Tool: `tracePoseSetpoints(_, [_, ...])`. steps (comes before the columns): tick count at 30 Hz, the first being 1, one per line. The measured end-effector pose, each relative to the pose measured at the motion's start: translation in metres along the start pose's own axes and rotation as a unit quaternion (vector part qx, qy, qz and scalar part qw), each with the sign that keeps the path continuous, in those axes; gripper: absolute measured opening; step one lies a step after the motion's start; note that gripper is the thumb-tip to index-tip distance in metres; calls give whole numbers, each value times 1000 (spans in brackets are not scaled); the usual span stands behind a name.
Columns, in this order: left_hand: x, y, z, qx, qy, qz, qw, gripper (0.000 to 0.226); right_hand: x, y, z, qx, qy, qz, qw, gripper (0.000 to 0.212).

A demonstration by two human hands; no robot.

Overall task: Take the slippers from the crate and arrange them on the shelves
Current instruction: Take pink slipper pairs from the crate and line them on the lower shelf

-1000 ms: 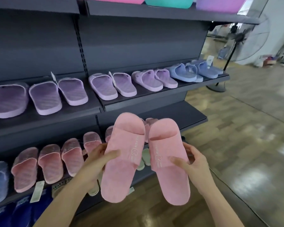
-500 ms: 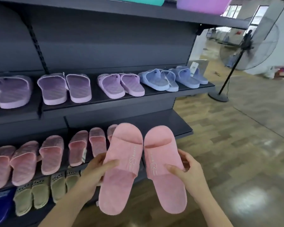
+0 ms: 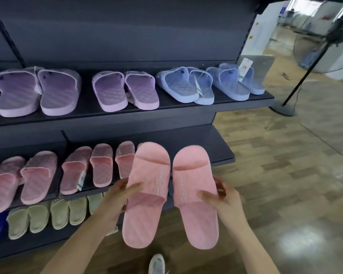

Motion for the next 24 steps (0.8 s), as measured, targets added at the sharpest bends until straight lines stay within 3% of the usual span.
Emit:
tracePoseSetpoints(11, [17, 46, 113, -3, -36, 7, 999, 77, 18, 7, 132, -27, 3, -29, 999, 50])
tracePoseSetpoints(13, [9, 49, 131, -12, -46, -4, 999, 70, 27, 13, 150, -35, 1, -43, 998, 50])
tracePoseSetpoints(17, [-13, 51, 164, 25, -61, -11, 998, 17, 54, 27, 188, -55, 16, -71, 996, 55])
tracePoseSetpoints(20, [-31, 51, 192, 71, -52, 14, 996, 23, 77, 44, 222, -83, 31, -89, 992, 61])
tracePoseSetpoints(24, [-60, 55, 229, 111, -69, 32, 991, 13, 106, 63, 261, -94, 64, -46, 992, 46])
Point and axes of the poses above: each hand's wrist, its own z-axis towards the middle knuckle, its own y-axis out of the palm, x = y × z, the point moved 10 cm from there along z, towards the middle knuckle, and after that the axes turned 12 degrees about -z, right-handed, at the moved point
